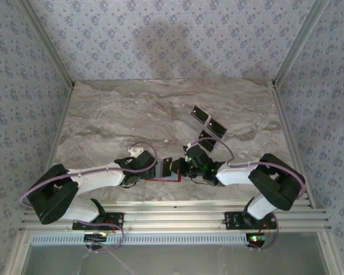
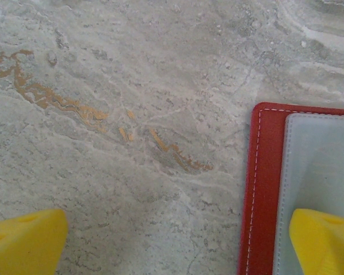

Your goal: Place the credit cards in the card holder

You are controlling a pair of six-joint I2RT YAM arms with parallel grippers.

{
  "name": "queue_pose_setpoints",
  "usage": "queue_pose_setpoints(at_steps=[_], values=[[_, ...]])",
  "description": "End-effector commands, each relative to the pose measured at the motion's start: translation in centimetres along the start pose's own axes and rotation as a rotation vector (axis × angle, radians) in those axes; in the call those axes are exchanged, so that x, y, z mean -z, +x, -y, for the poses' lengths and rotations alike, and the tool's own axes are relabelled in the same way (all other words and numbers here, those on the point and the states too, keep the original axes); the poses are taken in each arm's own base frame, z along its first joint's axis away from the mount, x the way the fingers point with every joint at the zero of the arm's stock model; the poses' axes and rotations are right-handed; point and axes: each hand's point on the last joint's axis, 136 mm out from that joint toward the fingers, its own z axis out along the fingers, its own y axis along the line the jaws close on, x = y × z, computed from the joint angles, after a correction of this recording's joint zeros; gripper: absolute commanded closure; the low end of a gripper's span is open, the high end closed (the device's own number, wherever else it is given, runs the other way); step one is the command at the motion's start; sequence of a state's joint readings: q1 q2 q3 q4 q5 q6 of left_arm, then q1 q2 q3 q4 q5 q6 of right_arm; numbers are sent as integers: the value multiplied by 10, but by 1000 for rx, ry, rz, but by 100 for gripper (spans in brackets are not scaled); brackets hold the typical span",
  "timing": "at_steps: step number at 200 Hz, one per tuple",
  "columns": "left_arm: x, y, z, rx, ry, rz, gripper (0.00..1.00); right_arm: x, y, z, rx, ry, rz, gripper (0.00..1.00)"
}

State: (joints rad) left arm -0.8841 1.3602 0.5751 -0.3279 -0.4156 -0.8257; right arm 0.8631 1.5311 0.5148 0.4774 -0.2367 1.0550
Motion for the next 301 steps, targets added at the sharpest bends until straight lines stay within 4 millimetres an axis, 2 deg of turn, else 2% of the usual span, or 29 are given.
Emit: queue_pose_setpoints(at_steps=[1,38,92,164,301], values=[[-3,19,-18,-37,-57,-49,0,8,-8,-10,8,-15,43,100],[-2,20,-20,-38,-61,-50,0,9,-8,-15,15,-22,41,100],[-2,21,-20,-35,-61,-50,0,-3,-5,-16,13,-24,20,100],[-1,19,-20,-36,-59,-46,0,-10,0,-8,2,-9,6,100],[-1,20,-21,-35,-63,-44,0,-9,14,6,-19,12,-19,100]])
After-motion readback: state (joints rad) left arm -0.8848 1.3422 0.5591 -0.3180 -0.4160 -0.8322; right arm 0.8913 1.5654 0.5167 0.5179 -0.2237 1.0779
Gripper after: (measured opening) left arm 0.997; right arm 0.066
